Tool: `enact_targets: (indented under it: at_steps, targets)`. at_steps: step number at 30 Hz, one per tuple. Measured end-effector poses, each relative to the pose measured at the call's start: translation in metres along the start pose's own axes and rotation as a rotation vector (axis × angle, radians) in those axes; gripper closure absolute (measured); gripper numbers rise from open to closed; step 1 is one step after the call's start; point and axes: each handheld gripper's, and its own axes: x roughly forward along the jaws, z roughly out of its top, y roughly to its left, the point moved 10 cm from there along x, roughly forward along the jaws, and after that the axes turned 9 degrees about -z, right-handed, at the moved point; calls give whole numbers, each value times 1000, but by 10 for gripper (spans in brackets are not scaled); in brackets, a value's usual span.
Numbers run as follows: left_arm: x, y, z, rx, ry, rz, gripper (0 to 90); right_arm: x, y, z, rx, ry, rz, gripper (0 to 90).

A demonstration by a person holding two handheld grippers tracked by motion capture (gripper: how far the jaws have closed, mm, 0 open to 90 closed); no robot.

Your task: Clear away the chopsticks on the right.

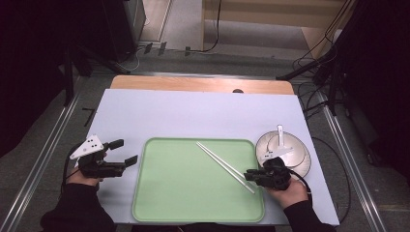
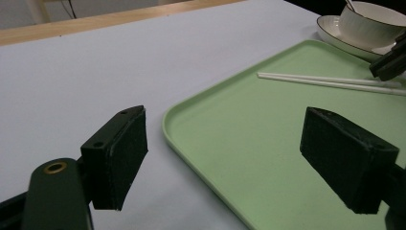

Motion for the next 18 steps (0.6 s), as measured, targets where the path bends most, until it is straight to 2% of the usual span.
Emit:
enact_targets:
  at_steps: [3,8,18]
  targets:
    - [0,0,0,-1,-1,-4,167,-7,2,5,5,-26,1,713]
    - [1,0,0,-1,-2,-4,167,-14,10,16,4,-72,30,596]
    - [1,0,0,-2,0,-5,167,-12,30,34,-40,-103,71,437]
